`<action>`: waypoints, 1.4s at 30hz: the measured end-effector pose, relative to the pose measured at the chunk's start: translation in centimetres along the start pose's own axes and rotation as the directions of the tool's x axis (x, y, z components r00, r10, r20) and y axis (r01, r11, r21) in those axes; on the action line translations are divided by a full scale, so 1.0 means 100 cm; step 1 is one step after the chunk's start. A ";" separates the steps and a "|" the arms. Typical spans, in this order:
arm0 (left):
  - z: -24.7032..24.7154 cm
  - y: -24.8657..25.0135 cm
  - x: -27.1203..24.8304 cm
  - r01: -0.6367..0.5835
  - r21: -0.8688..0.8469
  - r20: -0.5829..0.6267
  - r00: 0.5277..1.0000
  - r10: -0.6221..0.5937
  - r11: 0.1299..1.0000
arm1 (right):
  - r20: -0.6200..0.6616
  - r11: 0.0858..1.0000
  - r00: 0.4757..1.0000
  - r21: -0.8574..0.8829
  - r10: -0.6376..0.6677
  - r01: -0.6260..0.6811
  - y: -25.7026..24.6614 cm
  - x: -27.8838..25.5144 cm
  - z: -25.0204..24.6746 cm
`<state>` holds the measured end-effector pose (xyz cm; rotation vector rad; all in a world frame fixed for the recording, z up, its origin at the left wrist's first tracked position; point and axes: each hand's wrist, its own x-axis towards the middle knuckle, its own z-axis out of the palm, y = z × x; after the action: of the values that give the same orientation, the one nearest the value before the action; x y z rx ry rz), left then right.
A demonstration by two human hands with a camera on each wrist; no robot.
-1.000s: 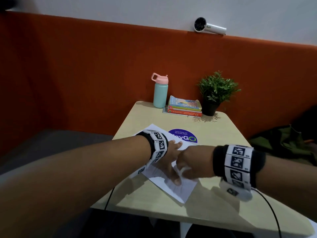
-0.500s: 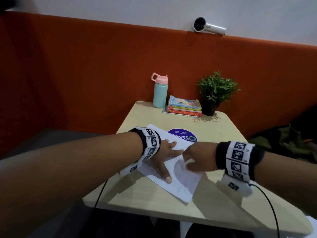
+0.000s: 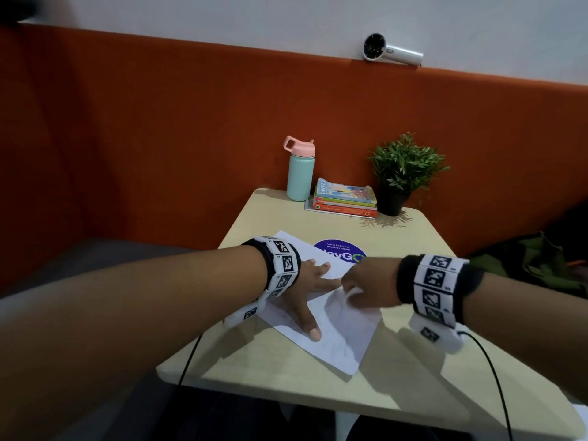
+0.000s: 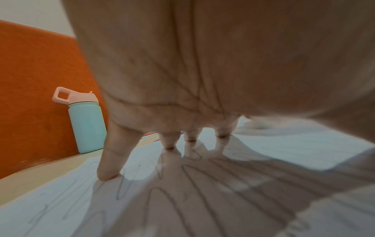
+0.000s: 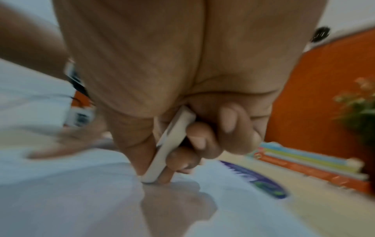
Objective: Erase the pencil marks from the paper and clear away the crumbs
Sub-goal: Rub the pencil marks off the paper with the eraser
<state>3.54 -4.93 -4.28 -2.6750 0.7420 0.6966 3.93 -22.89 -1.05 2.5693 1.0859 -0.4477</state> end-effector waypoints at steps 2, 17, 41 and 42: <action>0.000 0.000 0.000 0.011 0.012 0.002 1.000 -0.011 1.000 | -0.027 0.996 0.997 -0.029 0.079 -0.080 0.011 0.004 -0.004; -0.001 0.003 -0.007 0.002 -0.010 -0.023 1.000 -0.002 1.000 | 0.027 0.995 0.994 0.005 -0.104 0.104 -0.029 -0.012 0.007; -0.006 0.006 -0.009 -0.011 -0.013 -0.002 1.000 0.011 1.000 | 0.042 1.000 0.999 -0.026 0.009 -0.008 -0.002 0.004 -0.003; -0.006 0.005 -0.008 -0.008 -0.011 0.000 1.000 0.008 1.000 | 0.017 0.998 0.999 -0.036 0.047 -0.046 0.007 0.008 -0.005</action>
<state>2.84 -5.25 -3.44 -2.6836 0.7508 0.7041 5.08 -22.61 -0.81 2.5491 1.0164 -0.4354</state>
